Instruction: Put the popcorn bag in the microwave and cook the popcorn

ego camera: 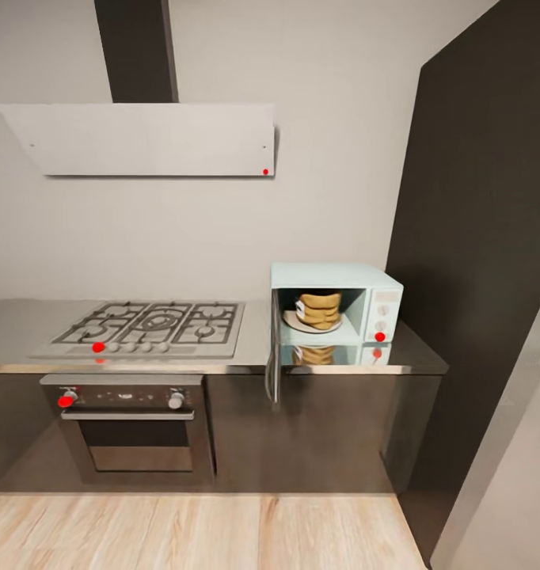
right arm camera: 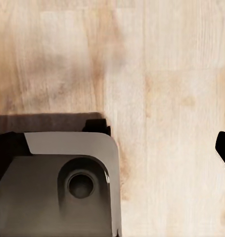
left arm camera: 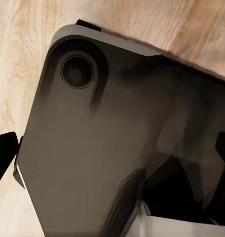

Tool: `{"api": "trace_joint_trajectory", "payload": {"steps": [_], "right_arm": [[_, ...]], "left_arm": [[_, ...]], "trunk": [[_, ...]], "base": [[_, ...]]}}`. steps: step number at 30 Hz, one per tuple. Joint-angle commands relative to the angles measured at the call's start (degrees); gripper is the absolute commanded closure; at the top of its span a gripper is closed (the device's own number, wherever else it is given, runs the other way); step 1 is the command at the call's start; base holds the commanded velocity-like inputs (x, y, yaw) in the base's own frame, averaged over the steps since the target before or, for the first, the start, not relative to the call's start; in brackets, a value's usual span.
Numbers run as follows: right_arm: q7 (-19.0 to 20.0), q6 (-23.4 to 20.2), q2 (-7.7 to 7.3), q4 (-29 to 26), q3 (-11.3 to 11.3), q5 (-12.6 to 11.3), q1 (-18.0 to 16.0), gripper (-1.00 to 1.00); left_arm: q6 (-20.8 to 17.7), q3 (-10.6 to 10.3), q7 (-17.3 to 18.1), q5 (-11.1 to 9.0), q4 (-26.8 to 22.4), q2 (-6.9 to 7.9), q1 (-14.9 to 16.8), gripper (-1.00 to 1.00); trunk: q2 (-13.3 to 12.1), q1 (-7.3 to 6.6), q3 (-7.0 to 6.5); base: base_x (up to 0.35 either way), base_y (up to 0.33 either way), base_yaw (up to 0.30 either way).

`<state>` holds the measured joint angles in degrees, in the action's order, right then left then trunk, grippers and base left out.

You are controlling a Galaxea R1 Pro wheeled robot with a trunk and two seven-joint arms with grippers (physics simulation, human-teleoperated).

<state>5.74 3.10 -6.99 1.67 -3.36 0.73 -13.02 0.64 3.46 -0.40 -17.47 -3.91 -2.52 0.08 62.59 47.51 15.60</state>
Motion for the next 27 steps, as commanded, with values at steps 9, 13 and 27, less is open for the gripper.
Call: {"api": "trace_joint_trajectory", "payload": {"steps": [9,13,27], "right_arm": [[0.31,0.31,-0.11,0.18,-0.33,0.09,-0.08,-1.00],[0.25,0.39,-0.19,0.18,-0.33,0.06,-0.08,-1.00],[0.16,0.53,-0.23,0.18,-0.42,0.03,-0.08,-1.00]], "left_arm": [[0.07,0.29,-0.04,-0.11,-0.04,0.04,0.01,-1.00],[0.07,0.24,-0.04,-0.11,-0.04,0.06,0.01,-1.00],[0.12,0.26,-0.04,-0.06,-0.19,0.24,0.01,-1.00]], "trunk": [[0.03,0.02,0.06],[0.03,0.02,0.06],[0.03,0.02,0.06]], "base": [[0.199,-0.115,0.000],[0.217,-0.015,0.000],[0.086,0.000,0.000]]}}
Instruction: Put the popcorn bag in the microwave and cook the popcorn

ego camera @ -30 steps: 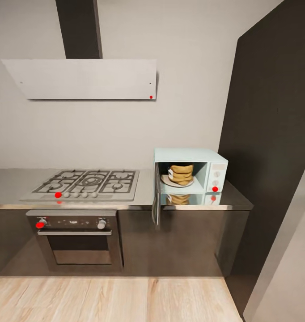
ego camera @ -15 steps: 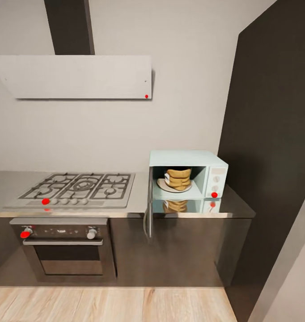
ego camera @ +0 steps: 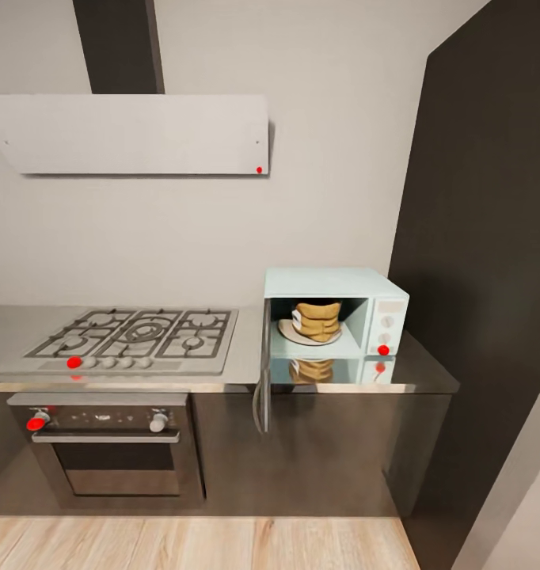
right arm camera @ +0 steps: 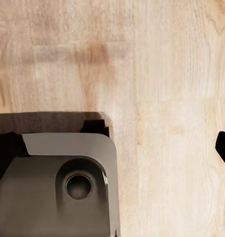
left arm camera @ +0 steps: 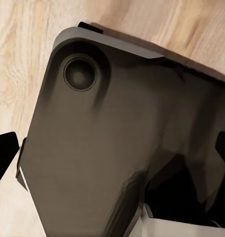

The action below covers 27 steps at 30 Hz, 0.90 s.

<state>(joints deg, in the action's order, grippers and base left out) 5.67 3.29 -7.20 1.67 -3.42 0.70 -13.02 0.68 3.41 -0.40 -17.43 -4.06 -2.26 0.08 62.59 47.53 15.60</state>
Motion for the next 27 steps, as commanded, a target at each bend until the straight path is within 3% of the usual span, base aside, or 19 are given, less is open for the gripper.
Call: {"api": "trace_joint_trajectory", "payload": {"steps": [1,4,6,11,13,17,18,24,27], "right_arm": [[0.23,0.36,0.01,0.18,-0.35,0.04,-0.08,-1.00],[0.22,0.45,-0.08,0.18,-0.35,0.01,-0.08,-1.00],[0.22,0.48,-0.13,0.18,-0.36,0.07,-0.04,-1.00],[0.22,0.63,-0.03,0.18,-0.36,0.14,-0.07,-1.00],[0.22,0.65,-0.02,0.18,-0.36,0.17,-0.07,-1.00],[0.22,0.66,-0.04,0.18,-0.36,0.18,-0.07,-1.00],[0.22,0.66,-0.06,0.18,-0.36,0.18,-0.08,-1.00],[0.20,0.73,-0.13,0.18,-0.36,0.18,-0.07,-1.00],[0.21,0.75,-0.18,0.18,-0.29,0.21,-0.07,-1.00]], "left_arm": [[0.09,0.30,-0.06,-0.09,-0.15,0.01,0.01,-1.00],[0.40,0.22,-0.12,0.18,-2.52,0.57,0.01,-1.00],[0.50,0.19,-0.23,0.32,-5.93,1.78,0.01,-1.00],[-1.90,0.20,-0.30,0.72,-21.44,7.69,0.05,-1.00],[-5.55,0.26,-0.30,0.79,-30.00,9.54,0.14,-1.00],[-15.02,0.28,-0.30,0.87,-47.13,10.67,0.82,-1.00],[-16.20,0.27,-0.30,0.88,-49.05,10.71,1.84,-1.00],[-22.92,0.24,-0.10,0.79,-56.30,10.57,15.81,-1.00],[-27.12,0.21,0.31,0.72,-61.44,10.62,19.68,-1.00]], "trunk": [[0.04,0.00,0.06],[0.04,0.00,0.06],[0.04,0.00,0.06],[0.04,0.00,0.06],[0.04,0.00,0.06],[0.04,0.00,0.06],[0.04,0.00,0.06],[0.04,0.00,0.06],[0.04,0.00,0.06]], "base": [[0.000,0.000,0.000],[0.000,0.000,0.000],[0.000,0.000,0.000],[0.000,0.000,0.000],[0.000,0.000,0.000],[0.000,0.000,0.000],[0.000,0.000,0.000],[0.000,0.000,0.000],[0.000,0.000,0.000]]}}
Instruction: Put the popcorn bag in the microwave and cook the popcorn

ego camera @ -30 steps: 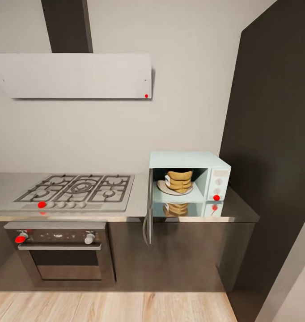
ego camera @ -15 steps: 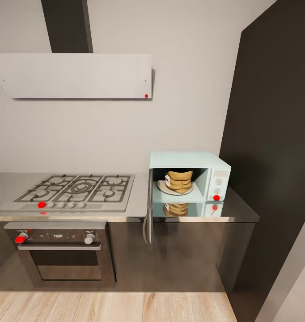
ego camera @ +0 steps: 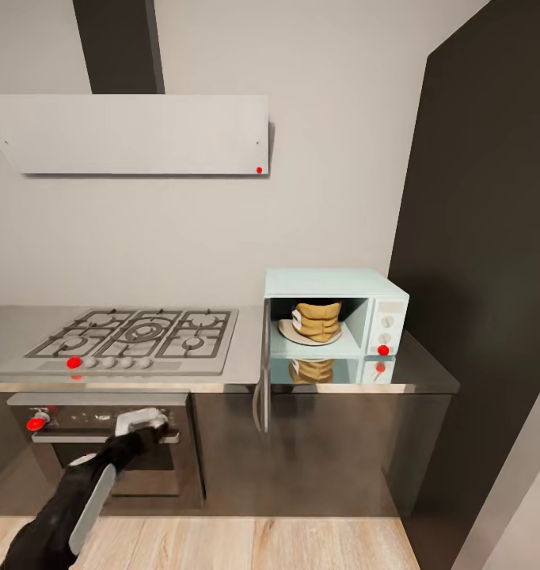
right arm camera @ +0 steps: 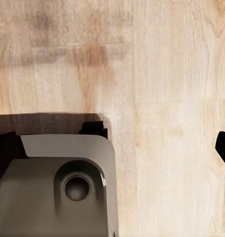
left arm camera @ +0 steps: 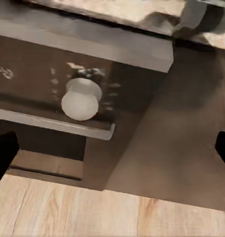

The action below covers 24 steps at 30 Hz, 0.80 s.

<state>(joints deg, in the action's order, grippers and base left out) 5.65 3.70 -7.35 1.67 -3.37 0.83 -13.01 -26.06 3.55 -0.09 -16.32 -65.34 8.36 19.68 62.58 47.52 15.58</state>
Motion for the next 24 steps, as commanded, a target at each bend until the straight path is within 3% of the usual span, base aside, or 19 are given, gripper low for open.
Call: {"api": "trace_joint_trajectory", "payload": {"steps": [1,4,7,10,12,15,19,24], "right_arm": [[0.23,0.34,-0.03,0.18,-0.33,0.11,-0.08,-1.00],[0.24,0.28,-0.05,0.18,-0.32,0.13,-0.08,-1.00],[0.24,0.34,-0.25,0.18,-0.32,0.14,-0.09,-1.00],[0.24,0.35,-0.26,0.18,-0.32,0.14,-0.09,-1.00],[0.24,0.38,-0.29,0.18,-0.32,0.09,-0.09,-1.00],[0.24,0.42,-0.30,0.18,-0.32,0.06,-0.09,-1.00],[0.24,0.43,-0.30,0.18,-0.32,0.05,-0.07,-1.00],[0.18,0.44,-0.34,0.11,-0.32,0.14,-0.09,-1.00]], "left_arm": [[-3.03,0.06,0.17,-0.63,-3.77,0.06,1.23,-1.00],[-9.36,0.01,2.03,-0.92,-11.18,-0.09,3.36,-1.00],[-12.51,-0.18,11.02,-0.98,-16.59,-0.19,5.36,-1.00],[-13.31,-0.32,19.51,-0.99,-17.67,-0.17,5.66,-1.00],[-13.37,-0.60,23.30,-0.96,-17.75,-0.28,5.69,-1.00],[-13.28,-3.56,29.22,-0.78,-17.78,-1.25,5.71,-1.00],[-13.17,-4.95,30.83,-0.59,-17.59,-1.55,5.72,-1.00],[-13.30,-4.41,29.96,0.23,-17.60,-1.92,5.58,-1.00]], "trunk": [[0.05,0.00,0.08],[0.05,0.00,0.08],[0.05,0.00,0.08],[0.05,0.00,0.08],[0.05,0.00,0.08],[0.05,0.00,0.08],[0.05,0.00,0.08],[0.05,0.00,0.08]], "base": [[0.000,0.000,0.000],[0.000,0.000,0.000],[0.000,0.000,0.000],[0.000,0.000,0.000],[0.000,0.000,0.000],[0.000,0.000,0.000],[0.000,0.000,0.000],[0.000,0.000,0.000]]}}
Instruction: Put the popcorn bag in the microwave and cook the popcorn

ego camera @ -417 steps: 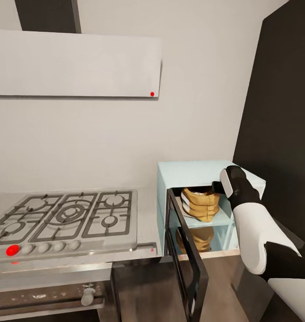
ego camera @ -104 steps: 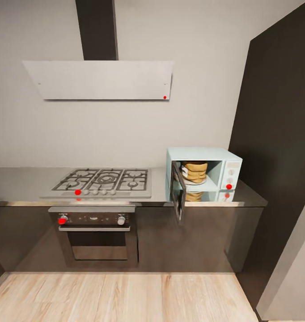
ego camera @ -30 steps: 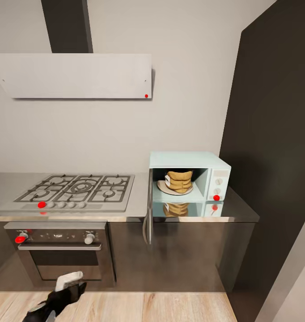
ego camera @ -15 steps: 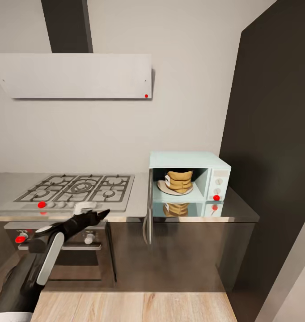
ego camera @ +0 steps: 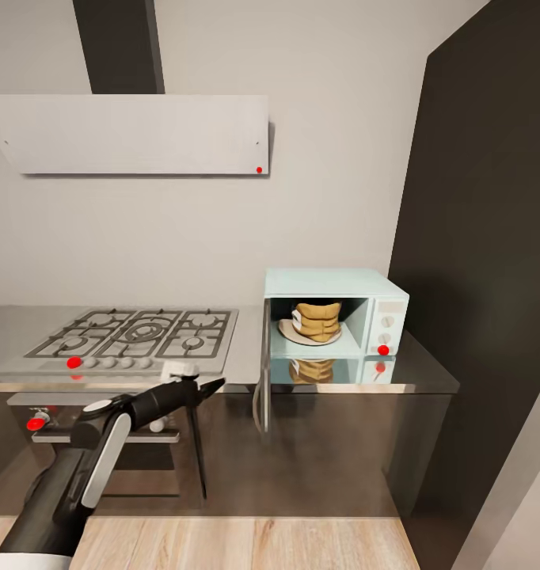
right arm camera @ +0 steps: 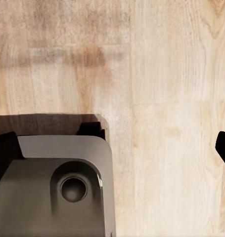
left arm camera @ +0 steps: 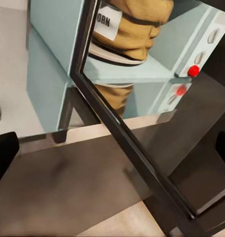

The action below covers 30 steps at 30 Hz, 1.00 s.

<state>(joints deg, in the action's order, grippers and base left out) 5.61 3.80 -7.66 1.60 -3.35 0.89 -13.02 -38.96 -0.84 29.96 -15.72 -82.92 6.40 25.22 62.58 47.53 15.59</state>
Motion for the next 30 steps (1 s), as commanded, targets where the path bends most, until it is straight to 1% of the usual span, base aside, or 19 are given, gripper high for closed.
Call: {"api": "trace_joint_trajectory", "payload": {"steps": [1,3,9,18,24,30], "right_arm": [[0.22,0.33,-0.02,0.17,-0.34,0.10,-0.08,-1.00],[0.20,0.35,-0.06,0.16,-0.34,0.15,-0.08,-1.00],[0.19,0.33,-0.16,0.15,-0.34,0.17,-0.08,-1.00],[0.19,0.33,-0.17,0.15,-0.34,0.17,-0.08,-1.00],[0.12,0.57,-0.16,0.15,-0.40,0.17,-0.08,-1.00],[0.11,0.46,-0.16,0.15,-0.43,0.17,-0.08,-1.00]], "left_arm": [[-0.47,-0.09,-0.41,-0.56,-0.02,0.23,0.04,-1.00],[-0.78,-0.29,0.25,-1.20,0.02,0.69,0.01,-1.00],[-1.05,-0.45,0.56,-1.30,0.04,0.72,0.00,-1.00],[-0.77,-0.57,0.54,-0.84,0.03,0.72,-0.02,-1.00],[-0.70,-0.65,0.52,-0.81,0.02,0.48,-0.07,-1.00],[-0.55,-0.66,0.54,-0.81,-0.05,0.29,-0.06,-1.00]], "trunk": [[0.05,0.00,0.07],[0.05,0.00,0.07],[0.05,0.00,0.07],[0.05,0.00,0.07],[0.05,0.00,0.07],[0.05,0.00,0.07]], "base": [[0.000,0.000,0.000],[0.000,0.000,0.000],[0.036,0.000,0.000],[0.256,0.000,0.000],[0.211,0.000,-0.003],[0.021,0.000,-0.188]]}}
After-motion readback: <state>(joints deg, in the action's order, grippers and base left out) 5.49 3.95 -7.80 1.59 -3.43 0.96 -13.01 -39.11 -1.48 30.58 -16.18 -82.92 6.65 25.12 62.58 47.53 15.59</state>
